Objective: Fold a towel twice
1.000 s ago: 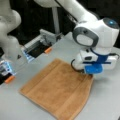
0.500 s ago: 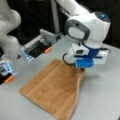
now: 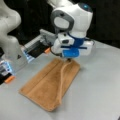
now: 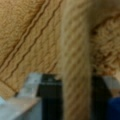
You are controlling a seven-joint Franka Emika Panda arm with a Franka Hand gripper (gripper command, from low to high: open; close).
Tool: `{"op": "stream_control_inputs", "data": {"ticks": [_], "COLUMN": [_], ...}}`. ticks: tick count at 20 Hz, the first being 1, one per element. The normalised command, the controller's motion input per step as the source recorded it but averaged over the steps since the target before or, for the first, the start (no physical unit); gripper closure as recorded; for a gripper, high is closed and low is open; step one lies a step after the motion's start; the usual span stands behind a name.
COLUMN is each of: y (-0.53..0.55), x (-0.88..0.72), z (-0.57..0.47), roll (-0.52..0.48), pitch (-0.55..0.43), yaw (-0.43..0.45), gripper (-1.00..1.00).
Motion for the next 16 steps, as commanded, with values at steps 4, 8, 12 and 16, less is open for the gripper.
{"op": "stream_control_inputs", "data": {"ticks": [4,8,12,16], "y": [-0.38,-0.39,-0.20,0.11], "x": [-0.96,-0.82,-0.54,-0.10], "z": [-0.02,-0.07,-0.09,-0.13], "roll": [0.205,0.207,0.256,0.264], "pitch": [-0.181,-0.164,-0.108,-0.113], "yaw": [-0.023,-0.038,-0.034,-0.062], "gripper": [1.00,1.00,1.00,1.00]}}
